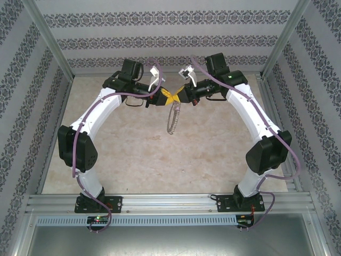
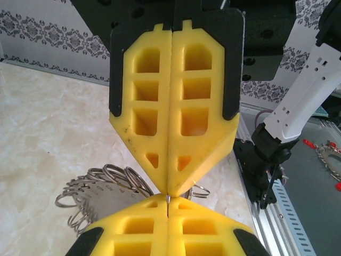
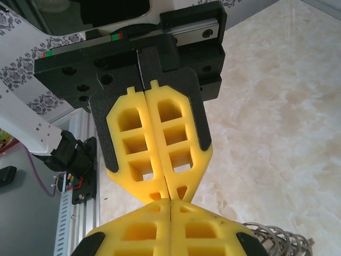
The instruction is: Put the keys on the keyring
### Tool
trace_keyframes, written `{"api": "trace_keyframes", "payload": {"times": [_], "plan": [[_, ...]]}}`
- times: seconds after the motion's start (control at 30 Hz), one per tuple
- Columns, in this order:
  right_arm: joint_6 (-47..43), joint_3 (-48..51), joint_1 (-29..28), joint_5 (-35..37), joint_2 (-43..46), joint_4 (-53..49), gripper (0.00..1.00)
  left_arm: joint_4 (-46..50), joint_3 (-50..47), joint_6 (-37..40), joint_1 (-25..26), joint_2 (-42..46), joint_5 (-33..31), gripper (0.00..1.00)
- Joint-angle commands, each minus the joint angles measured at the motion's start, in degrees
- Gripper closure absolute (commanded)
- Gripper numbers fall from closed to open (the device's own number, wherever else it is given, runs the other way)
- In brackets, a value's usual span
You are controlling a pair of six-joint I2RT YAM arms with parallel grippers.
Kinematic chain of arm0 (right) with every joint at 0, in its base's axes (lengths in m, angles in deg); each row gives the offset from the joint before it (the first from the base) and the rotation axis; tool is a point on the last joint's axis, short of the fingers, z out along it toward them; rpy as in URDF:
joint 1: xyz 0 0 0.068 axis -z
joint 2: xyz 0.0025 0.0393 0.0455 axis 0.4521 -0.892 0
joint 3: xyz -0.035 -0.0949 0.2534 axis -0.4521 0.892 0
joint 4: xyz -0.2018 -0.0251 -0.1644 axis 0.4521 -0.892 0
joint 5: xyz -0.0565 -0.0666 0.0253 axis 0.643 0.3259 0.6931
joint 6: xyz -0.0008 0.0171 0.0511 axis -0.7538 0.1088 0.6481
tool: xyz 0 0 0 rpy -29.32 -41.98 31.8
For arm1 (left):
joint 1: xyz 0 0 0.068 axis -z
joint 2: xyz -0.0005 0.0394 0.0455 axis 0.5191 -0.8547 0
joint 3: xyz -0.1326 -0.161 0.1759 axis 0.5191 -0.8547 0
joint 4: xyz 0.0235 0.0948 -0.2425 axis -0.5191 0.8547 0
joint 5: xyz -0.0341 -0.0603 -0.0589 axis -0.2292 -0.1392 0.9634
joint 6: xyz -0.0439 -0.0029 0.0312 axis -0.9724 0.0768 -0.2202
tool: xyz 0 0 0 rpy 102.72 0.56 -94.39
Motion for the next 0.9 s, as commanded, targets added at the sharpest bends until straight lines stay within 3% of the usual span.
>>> {"api": "trace_keyframes", "payload": {"times": [0.0, 0.4, 0.47, 0.6, 0.73, 0.87], "plan": [[1.51, 0.54, -0.06, -2.18, 2.41, 6.98, 1.0, -2.46, -1.28, -0.93, 1.42, 1.95, 0.99, 1.0], [5.32, 3.66, 0.19, -1.31, 4.01, 12.87, 0.99, -8.95, -5.1, -4.33, 1.43, 4.68, -3.08, 1.0], [6.19, 4.14, 0.29, -1.16, 4.34, 13.94, 0.93, -12.22, -6.67, -6.19, 1.38, 5.38, -3.84, 1.0], [7.79, 5.41, 0.87, 0.38, 5.86, 15.8, 0.64, -15.79, -8.04, -8.25, 1.41, 6.09, -4.75, 1.0], [12.64, 11.1, 3.59, 0.31, 10.44, 22.67, 0.55, -19.02, -9.02, -10.34, 1.43, 6.69, -5.19, 1.0], [18.34, 20.36, 5.95, 2.91, 16.65, 31.25, 0.53, -23.33, -11.3, -12.47, 1.41, 7.79, -5.98, 1.0]]}}
